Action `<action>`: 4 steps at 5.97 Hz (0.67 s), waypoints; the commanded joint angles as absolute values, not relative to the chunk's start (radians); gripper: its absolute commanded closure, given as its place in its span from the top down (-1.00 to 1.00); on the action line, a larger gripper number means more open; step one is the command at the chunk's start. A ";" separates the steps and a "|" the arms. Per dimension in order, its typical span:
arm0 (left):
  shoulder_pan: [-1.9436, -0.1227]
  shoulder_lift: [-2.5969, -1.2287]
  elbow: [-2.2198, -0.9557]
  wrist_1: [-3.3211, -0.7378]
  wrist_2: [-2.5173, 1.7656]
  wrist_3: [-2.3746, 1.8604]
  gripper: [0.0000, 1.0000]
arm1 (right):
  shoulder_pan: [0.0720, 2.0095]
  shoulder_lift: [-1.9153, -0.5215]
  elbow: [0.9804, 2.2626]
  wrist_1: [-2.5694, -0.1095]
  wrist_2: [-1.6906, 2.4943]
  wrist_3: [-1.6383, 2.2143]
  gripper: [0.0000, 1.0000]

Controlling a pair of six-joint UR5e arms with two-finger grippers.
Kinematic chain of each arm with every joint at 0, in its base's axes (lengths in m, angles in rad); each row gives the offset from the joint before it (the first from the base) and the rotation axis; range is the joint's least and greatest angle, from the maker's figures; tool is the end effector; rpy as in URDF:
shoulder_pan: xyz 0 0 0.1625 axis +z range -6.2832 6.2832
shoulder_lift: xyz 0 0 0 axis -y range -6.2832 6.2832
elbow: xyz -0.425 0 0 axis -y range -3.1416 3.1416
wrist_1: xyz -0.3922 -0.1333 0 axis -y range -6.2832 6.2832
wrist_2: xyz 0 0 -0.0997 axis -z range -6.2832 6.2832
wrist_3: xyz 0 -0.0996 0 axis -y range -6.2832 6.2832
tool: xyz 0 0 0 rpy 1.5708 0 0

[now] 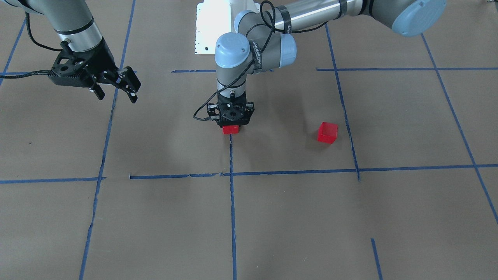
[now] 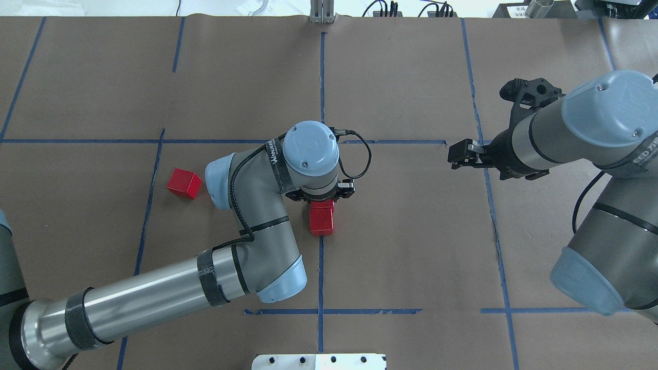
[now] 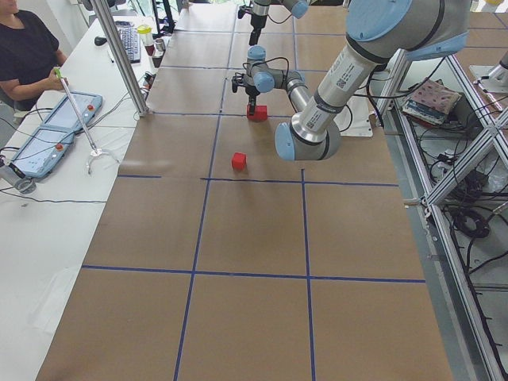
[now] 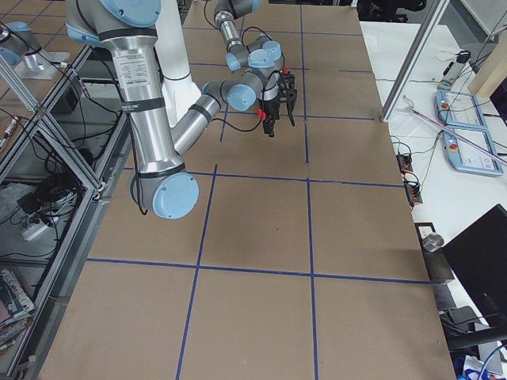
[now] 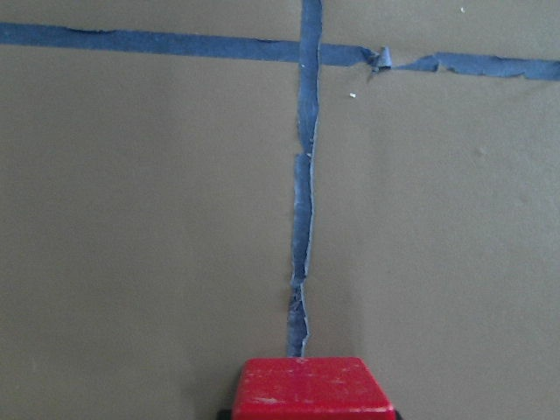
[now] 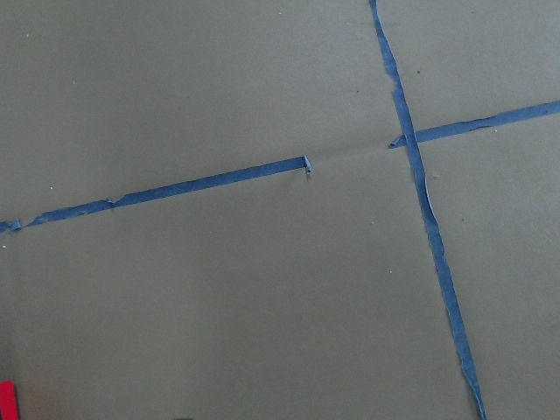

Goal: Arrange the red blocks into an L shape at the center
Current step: 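Lower the cube against the center cube and open the left gripper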

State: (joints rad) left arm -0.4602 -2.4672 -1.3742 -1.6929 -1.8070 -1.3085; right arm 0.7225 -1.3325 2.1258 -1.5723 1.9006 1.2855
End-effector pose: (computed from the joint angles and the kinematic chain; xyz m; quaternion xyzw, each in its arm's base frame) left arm 0.6417 -0.4409 0.1682 0.0392 0.4093 -0.0431 0.9106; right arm -0.3177 -0.4147 0.2912 0.0510 -0.4063 0.1356 0.9022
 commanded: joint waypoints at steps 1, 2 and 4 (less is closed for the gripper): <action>-0.460 -2.465 -1.378 -1.684 -1.807 -1.308 -0.96 | 0.723 -1.331 2.125 -1.572 1.901 1.285 1.00; -0.460 -2.464 -1.379 -1.684 -1.807 -1.308 -0.89 | 0.723 -1.333 2.125 -1.572 1.901 1.285 1.00; -0.460 -2.457 -1.379 -1.684 -1.805 -1.308 -0.42 | 0.721 -1.333 2.123 -1.572 1.901 1.285 1.00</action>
